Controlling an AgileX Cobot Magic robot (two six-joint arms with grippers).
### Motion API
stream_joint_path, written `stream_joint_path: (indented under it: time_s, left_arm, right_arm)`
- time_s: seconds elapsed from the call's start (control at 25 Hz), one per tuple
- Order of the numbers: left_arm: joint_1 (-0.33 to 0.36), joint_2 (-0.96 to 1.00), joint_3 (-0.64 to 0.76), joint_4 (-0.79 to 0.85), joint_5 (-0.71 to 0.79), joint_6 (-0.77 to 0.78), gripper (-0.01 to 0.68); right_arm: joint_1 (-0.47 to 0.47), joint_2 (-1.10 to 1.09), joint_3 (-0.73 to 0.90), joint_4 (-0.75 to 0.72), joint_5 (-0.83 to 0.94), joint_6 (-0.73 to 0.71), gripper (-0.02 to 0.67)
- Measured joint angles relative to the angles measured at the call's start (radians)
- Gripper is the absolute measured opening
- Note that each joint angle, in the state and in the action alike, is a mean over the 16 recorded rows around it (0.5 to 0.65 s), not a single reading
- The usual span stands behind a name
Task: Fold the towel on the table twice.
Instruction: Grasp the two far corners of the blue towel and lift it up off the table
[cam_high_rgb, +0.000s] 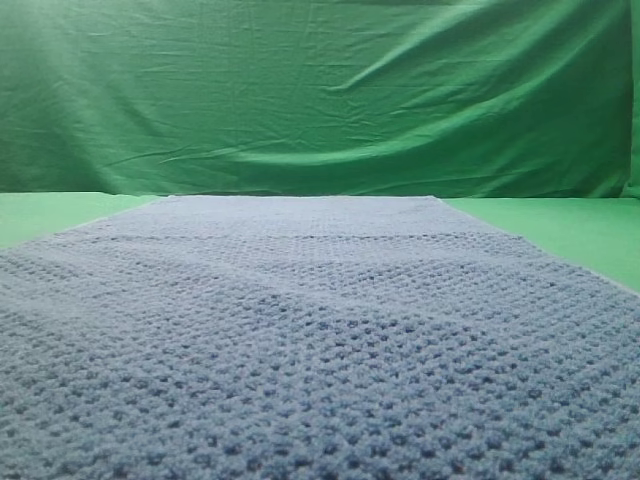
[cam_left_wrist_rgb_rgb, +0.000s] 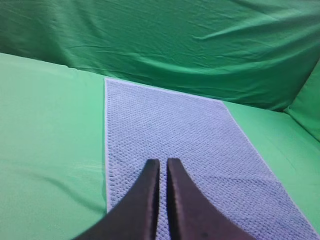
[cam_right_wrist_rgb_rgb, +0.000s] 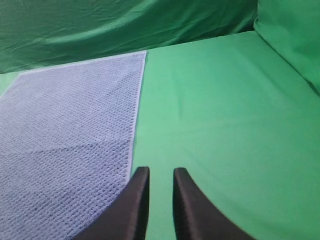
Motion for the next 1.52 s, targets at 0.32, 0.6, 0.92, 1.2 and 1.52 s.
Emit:
stream_joint_path:
  time_s: [0.32,0.6,0.92,1.2,1.52]
  left_arm:
    - [-0.019,0.136,-0.083,0.038,0.048,0.003,0.070]
    - [-0.067,0.356,-0.213,0.128,0.128,0.004,0.070]
    - [-0.112,0.651,-0.374,0.215,0.193,0.003,0.070]
    - [-0.117,0.940,-0.525,0.248,0.238,-0.004,0.070]
    - [-0.117,1.288,-0.719,0.282,0.283,-0.012,0.070]
  right_arm:
    - [0.023,0.132,-0.085,0.009,-0.009,-0.036,0.100]
    - [0.073,0.405,-0.250,-0.004,0.078,-0.081,0.093]
    - [0.141,0.774,-0.455,-0.017,0.190,-0.115,0.043]
    - [0.213,1.051,-0.601,-0.026,0.205,-0.121,0.002]
    - [0.276,1.341,-0.752,-0.046,0.188,-0.100,0.000]
